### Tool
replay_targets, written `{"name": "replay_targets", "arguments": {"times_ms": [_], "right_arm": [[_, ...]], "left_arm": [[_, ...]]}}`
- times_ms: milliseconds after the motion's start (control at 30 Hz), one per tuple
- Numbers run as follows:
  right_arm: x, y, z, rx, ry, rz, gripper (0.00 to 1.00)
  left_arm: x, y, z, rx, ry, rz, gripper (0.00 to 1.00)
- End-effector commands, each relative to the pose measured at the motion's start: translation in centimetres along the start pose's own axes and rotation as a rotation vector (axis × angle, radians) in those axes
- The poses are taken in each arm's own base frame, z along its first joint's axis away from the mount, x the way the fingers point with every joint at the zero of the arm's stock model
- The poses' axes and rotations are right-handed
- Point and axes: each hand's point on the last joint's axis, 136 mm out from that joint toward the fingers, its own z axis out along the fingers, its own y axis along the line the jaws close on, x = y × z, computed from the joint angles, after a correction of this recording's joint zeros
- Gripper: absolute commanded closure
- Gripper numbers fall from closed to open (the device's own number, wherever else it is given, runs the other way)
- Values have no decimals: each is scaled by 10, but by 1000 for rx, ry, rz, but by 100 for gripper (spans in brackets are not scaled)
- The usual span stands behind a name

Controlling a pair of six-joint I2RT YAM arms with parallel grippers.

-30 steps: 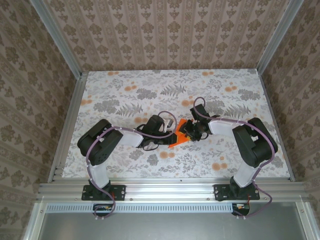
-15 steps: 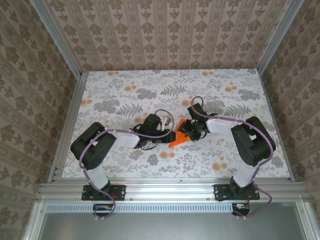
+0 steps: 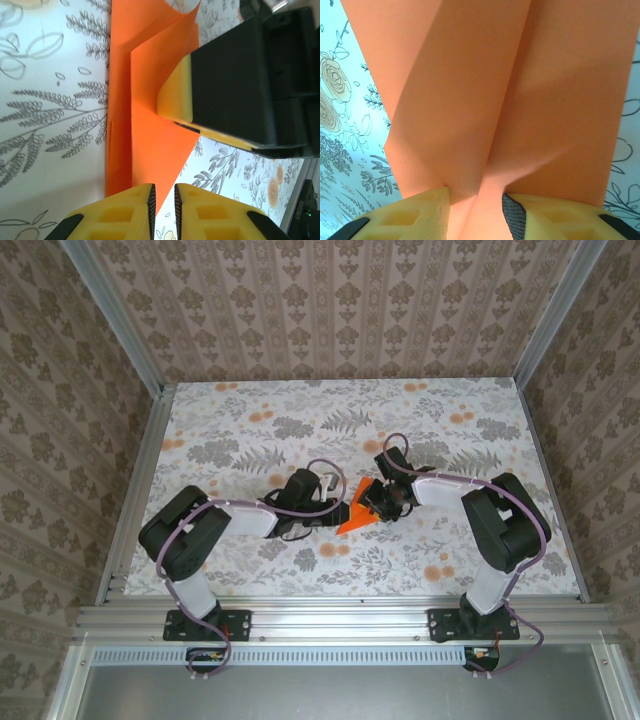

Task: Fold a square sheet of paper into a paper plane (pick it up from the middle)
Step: Fourth fold the wing at the center of the table.

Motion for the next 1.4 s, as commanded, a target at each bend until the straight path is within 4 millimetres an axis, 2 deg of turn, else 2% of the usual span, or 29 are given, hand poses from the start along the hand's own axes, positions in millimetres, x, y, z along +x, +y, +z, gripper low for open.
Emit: {"name": "replay_targets", "arguments": {"times_ms": [0, 300, 467, 633, 867, 1367], "right_arm": [[25, -153, 29, 538, 18, 87, 59], [24, -156, 28, 562, 15, 83, 60], [24, -158, 28, 574, 13, 83, 61], [24, -156, 29, 567, 15, 97, 58], [28, -156, 34, 551, 33, 120, 55], [29, -161, 33, 573, 36, 125, 54]], "left_arm": [[2, -8, 9, 33, 29, 3, 81], [4, -10, 13, 42, 41, 9, 82], [1, -26, 6, 83, 26, 56, 78], [8, -38, 5, 95, 40, 111, 76], [13, -19, 9, -2, 54, 111, 77], [11, -1, 7, -93, 35, 99, 80]]}}
